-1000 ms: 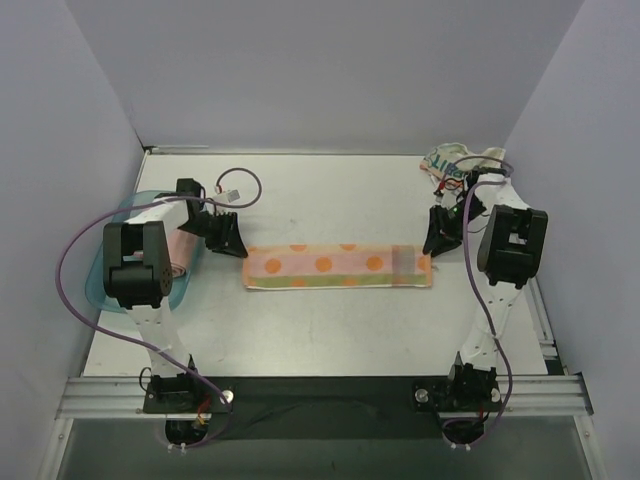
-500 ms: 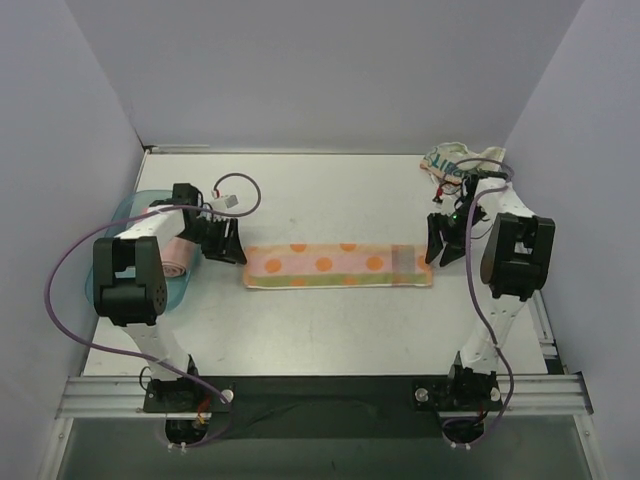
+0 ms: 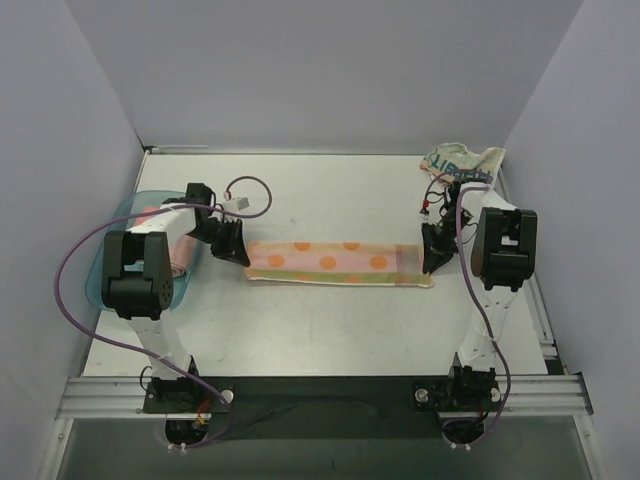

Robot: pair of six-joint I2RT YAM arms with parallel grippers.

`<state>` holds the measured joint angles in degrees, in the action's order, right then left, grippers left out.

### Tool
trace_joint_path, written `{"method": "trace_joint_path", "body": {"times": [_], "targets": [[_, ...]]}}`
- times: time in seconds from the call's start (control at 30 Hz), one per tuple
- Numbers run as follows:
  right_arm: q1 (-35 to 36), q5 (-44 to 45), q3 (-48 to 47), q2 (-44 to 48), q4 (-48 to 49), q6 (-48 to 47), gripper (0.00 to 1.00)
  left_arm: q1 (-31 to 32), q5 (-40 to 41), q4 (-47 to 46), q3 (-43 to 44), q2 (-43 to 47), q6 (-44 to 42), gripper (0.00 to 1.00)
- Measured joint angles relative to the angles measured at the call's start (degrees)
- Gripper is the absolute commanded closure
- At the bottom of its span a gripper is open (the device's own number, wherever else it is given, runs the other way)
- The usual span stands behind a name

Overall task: Roll the towels
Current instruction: Fold the towel

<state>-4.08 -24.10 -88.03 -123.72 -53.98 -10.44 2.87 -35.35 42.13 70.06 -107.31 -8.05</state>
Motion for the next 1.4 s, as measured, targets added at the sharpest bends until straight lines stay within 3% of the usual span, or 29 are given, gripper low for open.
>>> {"method": "trace_joint_path", "body": {"times": [0.5,0.63,0.67,0.83,0.93,1.03,1.27,1.4], "targets": [[0.04,1.79,-2.51,-0.85,0.37,0.2,0.95,-0.72,0.15,-3.06,2.91,0.33,0.17,0.98],[0.15,1.79,-2.54,-0.85,0.42,0.15,0.93,-0.72,0.63,-5.03,2.21,-2.71,0.24,0.8],[0.22,1.79,-2.56,-0.85,0.42,0.13,0.9,-0.72,0.9,-5.42,1.7,-3.32,0.22,0.7],[0.42,2.69,-2.99,-0.85,0.37,-0.22,0.81,-1.25,1.84,-5.6,0.85,-3.65,0.26,0.57],[0.39,2.69,-3.19,-0.74,0.07,-0.83,0.64,-1.44,2.95,-5.16,0.85,-2.54,-0.35,0.55],[0.26,2.69,-3.52,-0.02,-0.66,-1.57,0.61,-1.86,4.07,-4.26,0.96,-0.28,-1.38,0.55],[-1.18,1.05,-9.6,2.36,-1.38,-1.4,0.87,0.09,4.22,-4.52,6.32,2.78,-2.93,0.78],[-1.36,-3.15,-12.55,2.16,-0.98,-0.2,0.89,2.4,2.08,-6.58,7.54,1.31,-1.6,0.8]]}}
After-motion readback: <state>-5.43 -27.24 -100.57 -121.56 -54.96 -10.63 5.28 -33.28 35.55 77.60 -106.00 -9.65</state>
